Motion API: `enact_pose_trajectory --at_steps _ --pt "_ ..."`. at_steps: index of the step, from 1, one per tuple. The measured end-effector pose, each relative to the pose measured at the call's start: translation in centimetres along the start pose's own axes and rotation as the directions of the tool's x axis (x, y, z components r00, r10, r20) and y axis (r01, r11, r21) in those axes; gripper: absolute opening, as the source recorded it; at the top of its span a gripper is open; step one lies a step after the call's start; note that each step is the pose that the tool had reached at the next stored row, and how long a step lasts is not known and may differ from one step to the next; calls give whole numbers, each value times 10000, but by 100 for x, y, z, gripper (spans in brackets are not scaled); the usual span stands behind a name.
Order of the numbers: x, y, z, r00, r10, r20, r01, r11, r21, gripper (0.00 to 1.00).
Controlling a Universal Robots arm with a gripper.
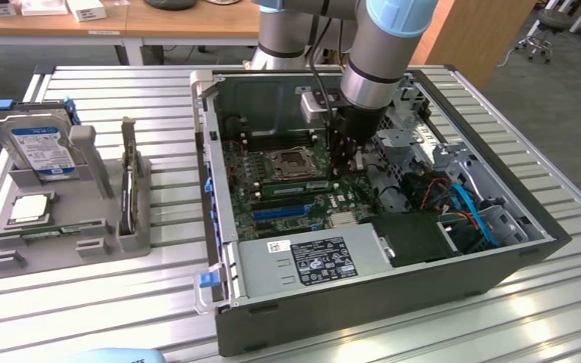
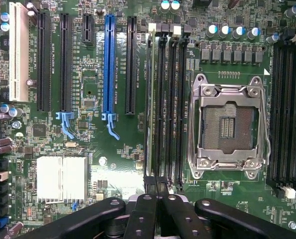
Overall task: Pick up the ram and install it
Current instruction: 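Press down the ram until it locks into place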
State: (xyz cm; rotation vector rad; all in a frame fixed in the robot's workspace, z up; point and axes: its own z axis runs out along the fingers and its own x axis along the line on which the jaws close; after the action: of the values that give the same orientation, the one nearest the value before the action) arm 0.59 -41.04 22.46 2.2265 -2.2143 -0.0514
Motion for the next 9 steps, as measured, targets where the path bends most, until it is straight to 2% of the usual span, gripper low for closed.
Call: enact_pose_trajectory --at_steps 9 --pt "0 0 7 10000 1 0 -1 10000 0 10"
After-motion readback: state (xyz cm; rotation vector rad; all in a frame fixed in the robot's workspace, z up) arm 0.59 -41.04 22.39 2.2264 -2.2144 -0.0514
